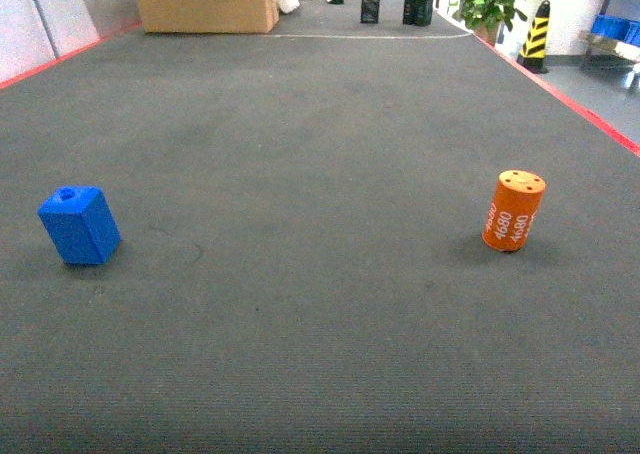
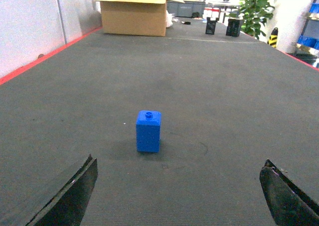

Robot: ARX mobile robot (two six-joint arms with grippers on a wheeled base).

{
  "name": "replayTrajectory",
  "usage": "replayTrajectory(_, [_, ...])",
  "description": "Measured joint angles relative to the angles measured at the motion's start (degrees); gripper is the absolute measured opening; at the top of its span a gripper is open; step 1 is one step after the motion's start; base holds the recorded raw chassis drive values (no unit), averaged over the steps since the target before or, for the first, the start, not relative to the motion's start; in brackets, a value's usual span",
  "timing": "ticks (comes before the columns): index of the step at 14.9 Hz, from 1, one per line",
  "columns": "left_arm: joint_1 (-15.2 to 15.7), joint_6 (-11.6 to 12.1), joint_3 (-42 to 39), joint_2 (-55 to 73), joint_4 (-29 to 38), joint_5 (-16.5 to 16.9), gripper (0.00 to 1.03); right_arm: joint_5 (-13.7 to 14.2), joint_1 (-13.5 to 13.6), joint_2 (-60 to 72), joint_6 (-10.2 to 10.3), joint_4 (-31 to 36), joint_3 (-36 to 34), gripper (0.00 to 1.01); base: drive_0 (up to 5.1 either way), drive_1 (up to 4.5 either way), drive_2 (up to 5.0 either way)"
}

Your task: Sort blue parts and orange caps into right shelf containers

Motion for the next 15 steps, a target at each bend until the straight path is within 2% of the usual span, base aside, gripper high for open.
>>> replayTrajectory(1, [0.0,0.0,0.0,0.0,0.0,0.0,0.98,-0.63,0.07,7.39,0.48,1.18,4.09,0.98,0.0,0.0,0.0])
replayTrajectory(3, [0.0,0.0,0.0,0.0,0.0,0.0,0.98,0.09,0.85,21.66,0.81,1.25,13.16,0.98,0.0,0.0,0.0])
replayTrajectory(5, [0.0,0.0,0.0,0.0,0.0,0.0,0.98,0.42,1.36,34.67,1.6,-2.43,24.59,0.98,0.0,0.0,0.0])
replayTrajectory(8, [0.0,0.0,0.0,0.0,0.0,0.0,0.98,1.11,2.71,46.47,2.99,-7.89,39.06,0.98,0.0,0.0,0.0])
replayTrajectory(10, [0.0,0.0,0.0,0.0,0.0,0.0,0.98,3.63,2.58,52.72,3.98,-11.41,47.17,0.98,0.0,0.0,0.0])
replayTrajectory(12, [0.0,-0.02,0.0,0.0,0.0,0.0,0.98,4.22,2.54,56.15,5.68,-14.51,51.12,0.97,0.0,0.0,0.0])
replayTrajectory(13, [0.0,0.0,0.0,0.0,0.0,0.0,0.98,4.48,2.56,57.05,5.99,-14.73,51.45,0.89,0.0,0.0,0.0])
replayTrajectory(15, [0.0,0.0,0.0,0.0,0.0,0.0,0.98,4.94,2.54,58.77,7.32,-14.14,51.39,0.56,0.0,0.0,0.0])
